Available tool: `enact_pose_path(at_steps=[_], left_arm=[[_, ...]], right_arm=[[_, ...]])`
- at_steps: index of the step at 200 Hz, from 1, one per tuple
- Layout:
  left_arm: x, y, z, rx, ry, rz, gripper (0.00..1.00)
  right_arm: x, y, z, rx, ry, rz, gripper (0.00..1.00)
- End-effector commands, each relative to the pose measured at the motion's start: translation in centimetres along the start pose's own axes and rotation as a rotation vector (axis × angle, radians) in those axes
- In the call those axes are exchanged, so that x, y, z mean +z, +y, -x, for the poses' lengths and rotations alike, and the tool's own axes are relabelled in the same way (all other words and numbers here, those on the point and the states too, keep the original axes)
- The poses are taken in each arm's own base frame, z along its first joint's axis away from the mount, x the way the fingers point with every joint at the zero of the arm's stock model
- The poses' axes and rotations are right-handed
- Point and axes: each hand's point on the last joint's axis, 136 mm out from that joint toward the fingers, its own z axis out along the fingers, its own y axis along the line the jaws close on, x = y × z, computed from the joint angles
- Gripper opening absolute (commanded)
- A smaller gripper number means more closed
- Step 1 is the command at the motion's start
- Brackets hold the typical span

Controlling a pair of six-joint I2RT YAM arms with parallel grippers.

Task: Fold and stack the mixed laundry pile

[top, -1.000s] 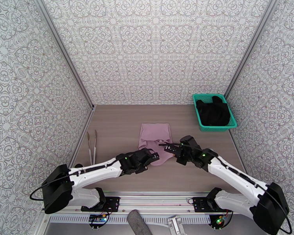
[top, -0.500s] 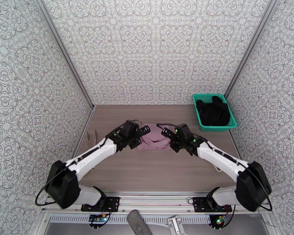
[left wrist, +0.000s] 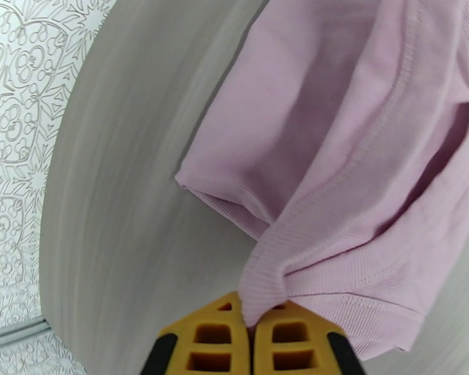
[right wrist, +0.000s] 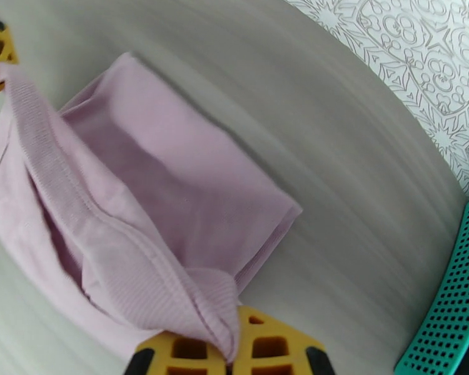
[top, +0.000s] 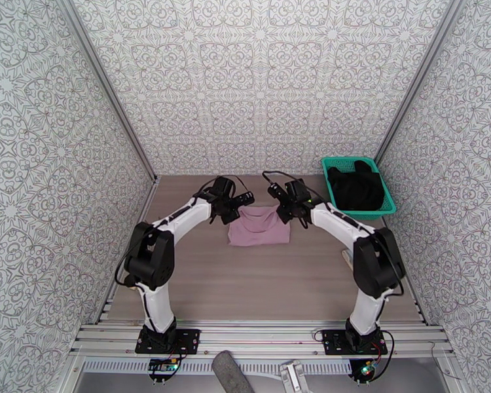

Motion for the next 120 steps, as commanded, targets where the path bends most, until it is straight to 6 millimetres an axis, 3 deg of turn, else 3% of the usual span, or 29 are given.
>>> enact_pose_path(at_steps=[1, 54, 72, 96, 107, 120], left_arm=[[0.3, 1.2, 0.8, 0.02, -0.039, -0.036, 0.0], [3.6, 2.5, 0.9, -0.001, -0.021, -0.069, 0.0], [4.0, 3.3, 1.2, -0.024, -0.024, -0.065, 0.0], [4.0, 4.6, 1.0, -0.058, -0.014, -0.028, 0.36], [3.9, 5.1, 0.8, -0.07, -0.009, -0.012, 0.45], [3.3, 5.9, 0.8, -0.084, -0.008, 0.018, 0.5]], right_arm=[[1.0, -1.0, 0.4, 0.077, 0.02, -0.004, 0.0], [4.5, -1.1, -0.2, 0.157, 0.066, 0.031, 0.0], [5.2, -1.1, -0.5, 0.184, 0.078, 0.033, 0.15], [5.4, -1.4, -0.5, 0.213, 0.073, 0.027, 0.36], [5.1, -1.7, -0.4, 0.225, 0.065, 0.024, 0.42], [4.6, -2.0, -0.1, 0.236, 0.057, 0.019, 0.47]])
